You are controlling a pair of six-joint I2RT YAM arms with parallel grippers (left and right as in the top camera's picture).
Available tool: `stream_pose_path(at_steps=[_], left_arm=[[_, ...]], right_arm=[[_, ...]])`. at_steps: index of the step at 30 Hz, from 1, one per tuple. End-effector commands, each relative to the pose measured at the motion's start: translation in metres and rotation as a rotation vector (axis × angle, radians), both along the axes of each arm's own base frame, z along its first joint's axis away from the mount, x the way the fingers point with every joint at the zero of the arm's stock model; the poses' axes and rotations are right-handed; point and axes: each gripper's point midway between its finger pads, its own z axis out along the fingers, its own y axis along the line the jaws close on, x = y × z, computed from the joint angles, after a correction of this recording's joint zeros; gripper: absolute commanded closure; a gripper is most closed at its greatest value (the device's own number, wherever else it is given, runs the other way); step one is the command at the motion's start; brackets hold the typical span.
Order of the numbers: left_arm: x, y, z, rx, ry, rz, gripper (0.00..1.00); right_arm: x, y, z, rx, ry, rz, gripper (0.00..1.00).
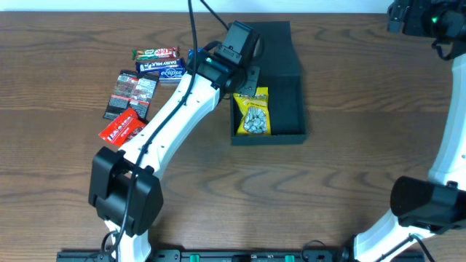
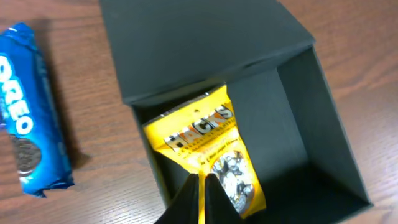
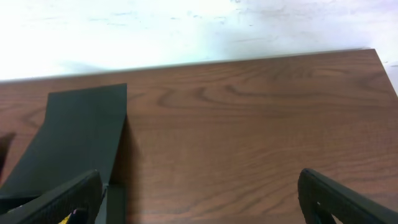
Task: Pack container
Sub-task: 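Open the left gripper and withdraw it toward the snacks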
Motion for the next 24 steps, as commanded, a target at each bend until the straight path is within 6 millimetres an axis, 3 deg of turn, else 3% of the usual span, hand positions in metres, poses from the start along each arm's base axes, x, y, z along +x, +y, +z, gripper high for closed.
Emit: stream_pose_path(at_steps=[1, 6, 13, 20, 24], left_arm=[[-0.004, -0.008, -0.037, 0.051, 0.069, -0.069, 0.95], [-0.014, -0.017, -0.083, 0.053, 0.190, -0.111, 0.94], [-0.024, -0.018, -0.113, 0.069, 0.274, -0.140, 0.94], [-0.027, 0.006, -0.143, 0.210, 0.313, -0.096, 0.94], [-0.030, 0.011, -0.150, 0.235, 0.330, -0.091, 0.94]], right_arm=[[-0.003, -0.002, 0.003, -0.001, -0.005, 0.002, 0.00], [-0.003, -0.002, 0.003, -0.001, -0.005, 0.003, 0.01], [-0.003, -0.002, 0.003, -0.002, -0.005, 0.002, 0.01], [-0.003, -0.002, 0.003, -0.002, -0.005, 0.003, 0.01], [-0.003, -0.002, 0.003, -0.002, -0.005, 0.003, 0.01]])
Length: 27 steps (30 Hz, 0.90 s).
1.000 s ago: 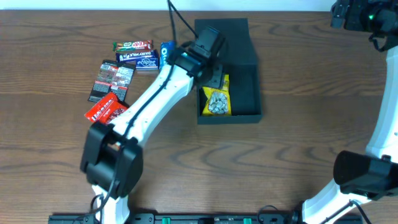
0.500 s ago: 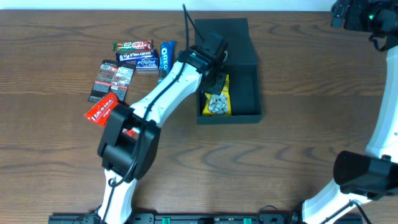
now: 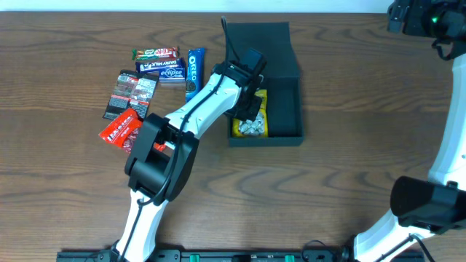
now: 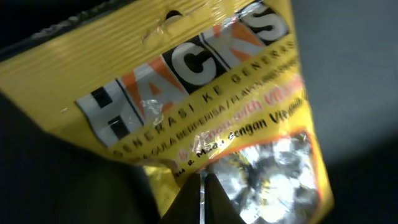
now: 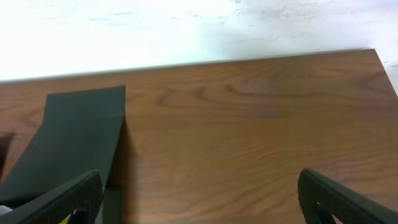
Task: Pack container
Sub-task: 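Open the left gripper and withdraw it toward the snacks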
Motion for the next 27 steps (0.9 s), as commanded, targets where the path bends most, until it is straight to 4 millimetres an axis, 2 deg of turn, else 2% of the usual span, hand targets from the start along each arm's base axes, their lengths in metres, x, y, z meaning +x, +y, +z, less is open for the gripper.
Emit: stream_pose_path(at_steps=[1, 4, 7, 11, 13, 14, 15, 17, 18, 24, 27], left_arm=[[0.002, 0.009, -0.012, 0.061, -0.002, -0.008, 0.94], [0.009, 0.005, 0.001, 0.041, -0.034, -0.007, 0.95], [0.023, -0.004, 0.033, -0.006, -0.109, -0.005, 0.94], [0.046, -0.016, 0.110, -0.094, -0.270, 0.005, 0.94], [0.054, -0.009, 0.149, -0.100, -0.366, 0.028, 0.94], [0.057, -0.001, 0.167, -0.078, -0.419, 0.049, 0.94], [0.061, 0.017, 0.186, -0.026, -0.482, 0.094, 0.94], [0.061, 0.057, 0.204, 0.086, -0.531, 0.192, 0.94], [0.058, 0.076, 0.206, 0.130, -0.521, 0.241, 0.94], [0.016, 0.184, 0.185, 0.249, -0.254, 0.620, 0.94], [0.000, 0.209, 0.173, 0.296, -0.193, 0.667, 0.94]], right_arm=[[-0.003, -0.002, 0.003, -0.002, -0.005, 0.003, 0.01], [-0.003, -0.002, 0.003, -0.002, -0.008, 0.003, 0.01], [-0.002, -0.002, 0.004, -0.003, -0.012, 0.003, 0.01], [-0.002, -0.002, 0.004, -0.003, -0.011, 0.003, 0.01], [-0.002, -0.002, 0.004, -0.003, -0.011, 0.003, 0.01], [-0.002, -0.002, 0.004, -0.003, -0.010, 0.003, 0.01], [-0.002, -0.002, 0.004, -0.003, -0.010, 0.003, 0.01], [-0.002, -0.002, 0.004, -0.003, -0.010, 0.003, 0.01], [-0.002, -0.002, 0.004, -0.003, -0.010, 0.003, 0.01], [-0.002, -0.002, 0.004, -0.002, -0.011, 0.003, 0.01], [-0.002, -0.001, 0.004, 0.001, -0.012, 0.007, 0.01]])
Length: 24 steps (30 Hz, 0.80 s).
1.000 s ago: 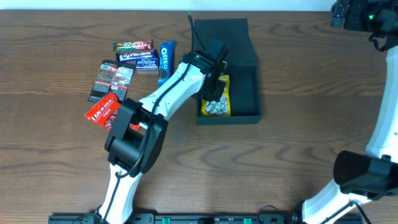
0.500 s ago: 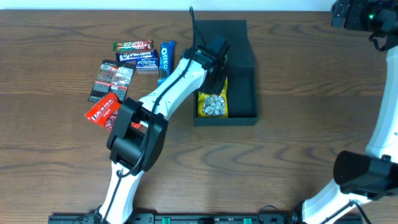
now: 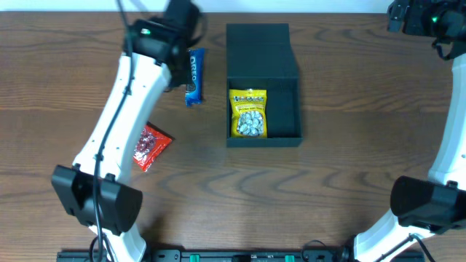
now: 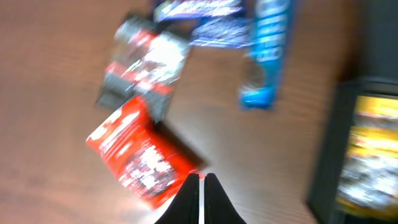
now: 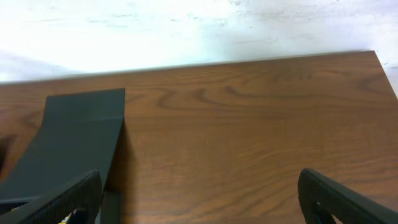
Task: Pack container
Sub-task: 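Open the left gripper and withdraw it toward the snacks, then grasp the red HACKS Original bag with the left gripper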
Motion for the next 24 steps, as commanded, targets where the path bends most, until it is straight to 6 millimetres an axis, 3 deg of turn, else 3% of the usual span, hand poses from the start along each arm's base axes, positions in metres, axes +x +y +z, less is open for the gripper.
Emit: stream_pose_path(at_steps=[1, 6, 12, 15, 17, 18, 24], left_arm=[[-0.017, 0.022, -0.020, 0.029, 0.050, 0.123, 0.94], [-0.056, 0.039, -0.063, -0.039, 0.072, 0.212, 0.94], [-0.073, 0.064, -0.111, -0.121, 0.027, 0.390, 0.90], [-0.072, 0.070, -0.135, -0.161, 0.035, 0.443, 0.71], [-0.068, 0.068, -0.147, -0.188, 0.029, 0.446, 0.40], [-0.065, 0.068, -0.151, -0.190, 0.028, 0.446, 0.32], [-0.064, 0.067, -0.186, -0.195, 0.080, 0.558, 0.29]], right_arm=[[-0.003, -0.001, 0.003, 0.005, -0.007, 0.010, 0.01], [-0.003, 0.002, 0.004, 0.016, -0.010, 0.023, 0.01], [-0.002, 0.004, 0.004, 0.021, -0.011, 0.029, 0.01], [-0.003, 0.004, 0.004, 0.021, -0.011, 0.028, 0.01], [-0.003, 0.004, 0.003, 0.021, -0.010, 0.028, 0.01], [-0.003, 0.004, 0.003, 0.021, -0.009, 0.028, 0.01], [-0.003, 0.004, 0.003, 0.022, -0.007, 0.028, 0.01]])
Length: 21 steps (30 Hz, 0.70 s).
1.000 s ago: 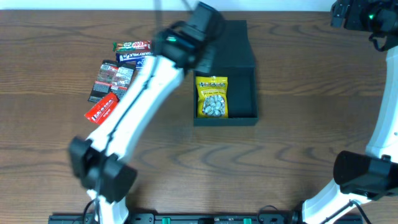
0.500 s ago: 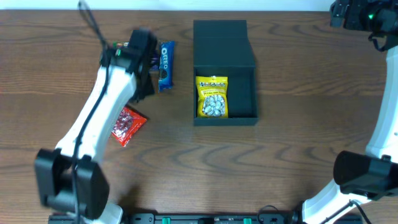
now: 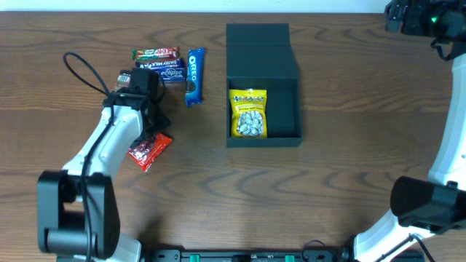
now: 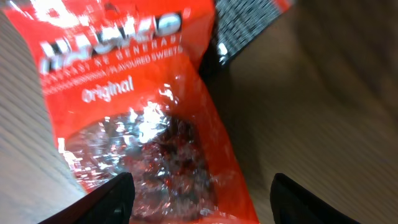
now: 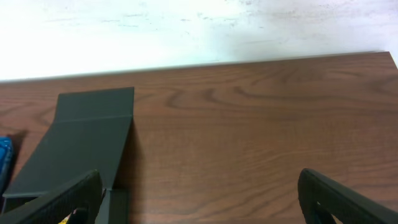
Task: Pack container
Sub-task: 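Grasp the red HACKS Original bag with the left gripper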
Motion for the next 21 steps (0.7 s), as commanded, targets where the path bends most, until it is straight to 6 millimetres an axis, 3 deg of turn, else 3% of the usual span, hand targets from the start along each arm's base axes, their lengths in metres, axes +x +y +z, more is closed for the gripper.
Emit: stream_pose_path(at_steps=[1, 4, 9, 14, 21], left_arm=[[-0.004, -0.001, -0.021, -0.019, 0.047, 0.081, 0.28], [-0.005, -0.006, -0.035, -0.044, 0.079, 0.082, 0.34], [-0.006, -0.008, -0.039, -0.059, 0.088, 0.095, 0.69], [-0.007, -0.008, -0.039, -0.060, 0.094, 0.094, 0.94], [-0.004, -0.011, -0.027, -0.071, 0.089, 0.092, 0.94]], right_arm=[[-0.003, -0.002, 0.003, -0.004, -0.005, 0.001, 0.01], [-0.003, -0.002, 0.003, -0.004, -0.005, 0.001, 0.01], [-0.003, -0.002, 0.003, -0.004, -0.006, 0.001, 0.01], [-0.003, -0.002, 0.004, -0.005, -0.009, 0.001, 0.01], [-0.003, -0.002, 0.004, -0.005, -0.009, 0.001, 0.01]])
